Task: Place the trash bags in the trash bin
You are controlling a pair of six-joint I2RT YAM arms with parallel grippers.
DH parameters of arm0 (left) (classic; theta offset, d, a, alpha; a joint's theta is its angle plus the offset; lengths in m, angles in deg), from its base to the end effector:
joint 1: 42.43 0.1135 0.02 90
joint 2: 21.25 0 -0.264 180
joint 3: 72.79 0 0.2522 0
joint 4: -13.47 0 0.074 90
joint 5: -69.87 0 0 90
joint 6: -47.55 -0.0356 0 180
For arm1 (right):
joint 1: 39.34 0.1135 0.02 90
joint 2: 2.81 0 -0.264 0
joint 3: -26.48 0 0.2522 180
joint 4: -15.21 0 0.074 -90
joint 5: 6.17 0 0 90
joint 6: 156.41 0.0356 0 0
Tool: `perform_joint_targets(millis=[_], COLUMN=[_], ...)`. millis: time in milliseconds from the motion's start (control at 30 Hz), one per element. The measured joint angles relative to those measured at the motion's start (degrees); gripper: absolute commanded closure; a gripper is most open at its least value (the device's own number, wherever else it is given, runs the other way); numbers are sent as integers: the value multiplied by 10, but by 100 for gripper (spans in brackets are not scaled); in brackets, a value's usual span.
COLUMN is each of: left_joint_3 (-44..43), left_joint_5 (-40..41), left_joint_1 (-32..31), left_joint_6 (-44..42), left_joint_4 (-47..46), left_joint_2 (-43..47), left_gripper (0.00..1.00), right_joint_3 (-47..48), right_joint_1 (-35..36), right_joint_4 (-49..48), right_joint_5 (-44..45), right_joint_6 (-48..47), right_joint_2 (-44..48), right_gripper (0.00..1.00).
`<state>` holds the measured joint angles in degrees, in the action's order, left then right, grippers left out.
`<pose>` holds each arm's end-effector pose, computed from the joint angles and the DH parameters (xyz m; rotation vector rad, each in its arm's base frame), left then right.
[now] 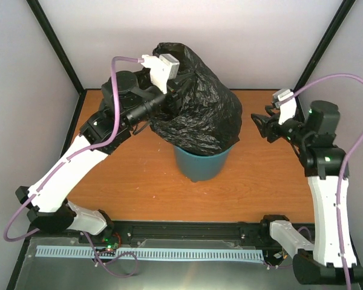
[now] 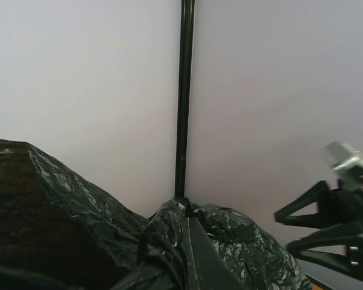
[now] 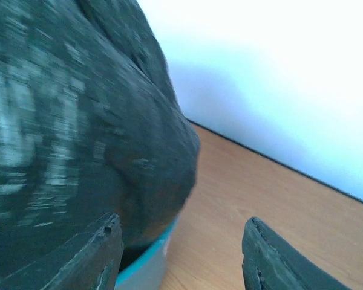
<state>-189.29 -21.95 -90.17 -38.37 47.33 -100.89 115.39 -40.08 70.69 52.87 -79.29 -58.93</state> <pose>0.1900 -0.2108 0.5302 0.6063 1.4431 -0.7430 0.1815 0.0160 0.4289 -0.5474 1.8460 0.3712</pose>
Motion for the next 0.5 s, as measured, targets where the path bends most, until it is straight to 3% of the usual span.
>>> perform_joint_targets(millis=[133,300,433,500], left_joint_3=[0,0,0,6], left_joint_5=[-6,-16,-16,-14], left_joint_1=[0,0,0,0], left_joint_6=[0,1,1,1], left_joint_4=[-4,-7,-7,-8], left_joint_2=[12,13,13,15], left_gripper=[96,92,92,93], right_joint_3=[61,136,141,125], right_joint_1=[0,0,0,0], right_joint_4=[76,193,263,269], right_joint_5=[-37,-101,-150,-166], right_joint_6=[-59,-160,-233,-247], right_joint_2=[30,14,7,7], right_gripper=[60,67,79,80])
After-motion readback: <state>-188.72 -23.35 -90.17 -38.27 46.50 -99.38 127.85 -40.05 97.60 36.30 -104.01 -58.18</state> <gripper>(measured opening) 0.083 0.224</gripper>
